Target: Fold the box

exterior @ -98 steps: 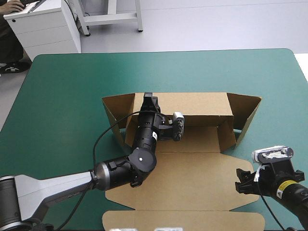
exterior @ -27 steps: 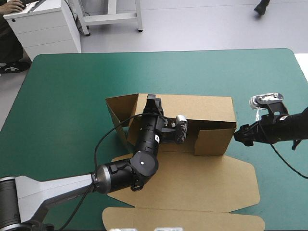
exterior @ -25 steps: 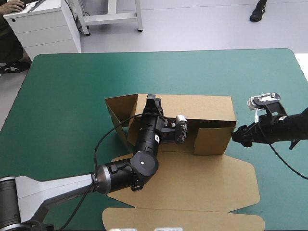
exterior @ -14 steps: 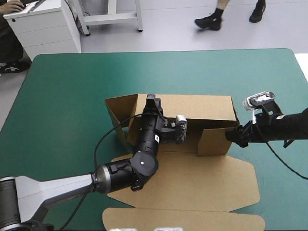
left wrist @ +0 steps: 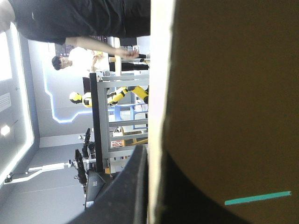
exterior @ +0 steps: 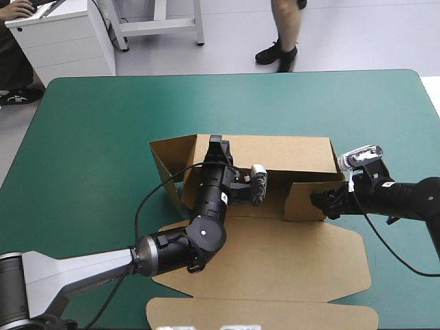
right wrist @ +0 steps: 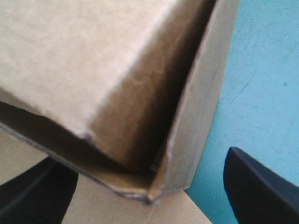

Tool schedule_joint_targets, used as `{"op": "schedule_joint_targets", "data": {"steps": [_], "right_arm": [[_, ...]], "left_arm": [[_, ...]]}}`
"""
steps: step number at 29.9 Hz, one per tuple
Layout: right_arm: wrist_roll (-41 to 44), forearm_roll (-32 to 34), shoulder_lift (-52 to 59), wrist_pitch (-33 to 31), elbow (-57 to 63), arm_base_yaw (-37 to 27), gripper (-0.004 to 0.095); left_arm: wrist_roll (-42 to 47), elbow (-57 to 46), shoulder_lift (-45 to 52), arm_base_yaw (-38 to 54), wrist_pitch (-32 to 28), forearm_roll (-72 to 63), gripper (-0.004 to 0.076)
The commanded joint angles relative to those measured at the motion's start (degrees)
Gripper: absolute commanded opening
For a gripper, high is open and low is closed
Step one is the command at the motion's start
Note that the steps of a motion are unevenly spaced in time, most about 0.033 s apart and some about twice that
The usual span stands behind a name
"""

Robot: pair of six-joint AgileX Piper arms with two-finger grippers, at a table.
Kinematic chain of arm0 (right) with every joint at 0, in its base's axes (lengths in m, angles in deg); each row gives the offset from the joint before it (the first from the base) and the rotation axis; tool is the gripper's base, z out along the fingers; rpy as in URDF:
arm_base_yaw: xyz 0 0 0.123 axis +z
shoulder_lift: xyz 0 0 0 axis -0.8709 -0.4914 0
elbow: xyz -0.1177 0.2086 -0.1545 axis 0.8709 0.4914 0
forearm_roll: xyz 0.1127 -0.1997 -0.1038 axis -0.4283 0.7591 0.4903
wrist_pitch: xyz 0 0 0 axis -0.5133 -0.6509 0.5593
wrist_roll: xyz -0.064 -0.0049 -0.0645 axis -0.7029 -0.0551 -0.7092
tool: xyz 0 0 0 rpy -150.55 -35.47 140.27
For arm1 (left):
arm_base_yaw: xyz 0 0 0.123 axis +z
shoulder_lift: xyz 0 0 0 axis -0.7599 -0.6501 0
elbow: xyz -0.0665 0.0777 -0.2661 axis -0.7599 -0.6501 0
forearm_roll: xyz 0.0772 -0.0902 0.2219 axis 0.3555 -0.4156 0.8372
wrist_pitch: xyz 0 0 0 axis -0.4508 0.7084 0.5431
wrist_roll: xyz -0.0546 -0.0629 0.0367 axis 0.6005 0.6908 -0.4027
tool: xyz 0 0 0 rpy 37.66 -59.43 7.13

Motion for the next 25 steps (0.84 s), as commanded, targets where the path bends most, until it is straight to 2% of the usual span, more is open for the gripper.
{"op": "schedule_joint_targets", "data": {"steps": [1,6,12,15,17,19,22,25], "right_arm": [[-1.11,-3.65,2.74,6.95,1.39,2.16,0.0767],[-0.99,-4.43,3.41,15.22,5.34,7.86,0.0766],[1.39,-5.92,3.41,28.04,7.62,15.32,0.0764],[2.41,-6.15,3.41,32.14,7.62,16.77,0.0725],[2.56,-6.15,3.41,32.60,7.62,16.99,0.0652],[2.56,-6.15,3.41,32.60,7.62,16.99,0.0534],[0.98,-6.15,3.41,32.82,7.62,16.99,0.0301],[-0.85,-6.15,3.41,33.35,7.62,16.99,0.0022]], "left_arm": [[1.16,1.63,2.71,-0.14,2.54,3.66,-0.0010],[1.16,1.63,2.71,-0.14,2.44,3.66,-0.0010],[1.16,1.63,2.71,-0.14,2.33,3.66,-0.0010],[1.16,1.63,2.71,-0.14,2.33,3.66,-0.0010],[1.16,1.63,2.71,-0.14,2.33,3.66,-0.0010],[1.16,1.63,2.71,-0.14,2.33,3.66,-0.0010],[1.16,1.63,2.71,-0.14,2.19,3.66,-0.0010],[1.16,1.63,2.71,-0.14,1.93,3.66,-0.0010]]}}
